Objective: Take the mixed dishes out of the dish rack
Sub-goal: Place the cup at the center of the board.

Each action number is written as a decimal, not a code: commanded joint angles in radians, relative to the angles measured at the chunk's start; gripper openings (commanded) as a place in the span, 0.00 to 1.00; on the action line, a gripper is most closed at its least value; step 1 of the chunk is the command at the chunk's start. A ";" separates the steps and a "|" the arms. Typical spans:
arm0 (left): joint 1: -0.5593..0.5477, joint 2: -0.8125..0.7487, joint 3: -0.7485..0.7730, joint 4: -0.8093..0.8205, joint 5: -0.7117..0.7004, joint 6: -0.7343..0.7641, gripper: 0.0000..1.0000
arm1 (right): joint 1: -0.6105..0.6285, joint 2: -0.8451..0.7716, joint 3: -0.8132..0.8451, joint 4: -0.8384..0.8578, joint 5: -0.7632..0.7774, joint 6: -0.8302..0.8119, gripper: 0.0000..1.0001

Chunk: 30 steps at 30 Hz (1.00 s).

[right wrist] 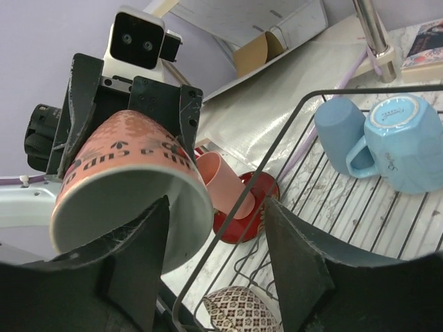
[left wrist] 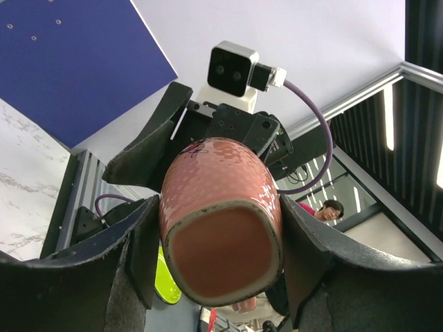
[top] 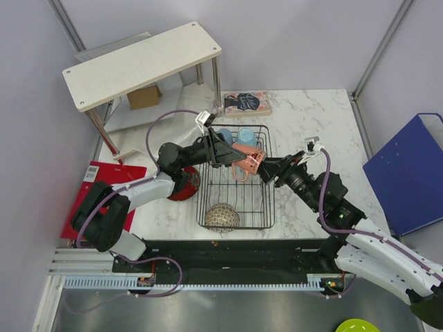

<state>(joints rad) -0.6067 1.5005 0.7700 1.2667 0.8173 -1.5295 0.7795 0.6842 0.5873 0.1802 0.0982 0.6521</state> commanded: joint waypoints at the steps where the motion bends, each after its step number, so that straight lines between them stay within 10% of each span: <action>1: -0.015 -0.020 0.041 0.287 0.014 -0.031 0.02 | 0.003 0.026 0.049 0.143 0.001 -0.012 0.59; 6: -0.018 -0.037 0.052 0.229 0.037 0.000 0.02 | 0.001 0.034 0.066 0.128 0.028 -0.028 0.06; 8: -0.016 -0.065 0.066 0.166 0.054 0.041 0.05 | 0.001 0.023 0.083 0.076 0.038 -0.035 0.00; 12: -0.016 -0.153 0.216 -0.271 0.117 0.425 0.91 | 0.001 -0.015 0.135 -0.073 0.138 -0.081 0.00; 13: -0.016 -0.170 0.260 -0.584 0.097 0.527 0.97 | 0.001 -0.021 0.167 -0.141 0.159 -0.106 0.00; 18: -0.013 -0.249 0.402 -0.952 -0.135 0.817 0.99 | 0.001 -0.035 0.264 -0.313 0.293 -0.161 0.00; 26: -0.007 -0.364 0.342 -1.260 -0.653 0.859 0.99 | -0.015 0.297 0.629 -0.790 0.775 -0.163 0.00; 30: -0.008 -0.416 0.312 -1.365 -0.782 0.853 0.99 | -0.217 0.455 0.744 -0.864 0.683 -0.152 0.00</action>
<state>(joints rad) -0.6170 1.1358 1.1126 0.0940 0.2729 -0.7383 0.7353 1.0172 1.2240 -0.5144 0.6979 0.4896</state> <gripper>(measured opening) 0.993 0.036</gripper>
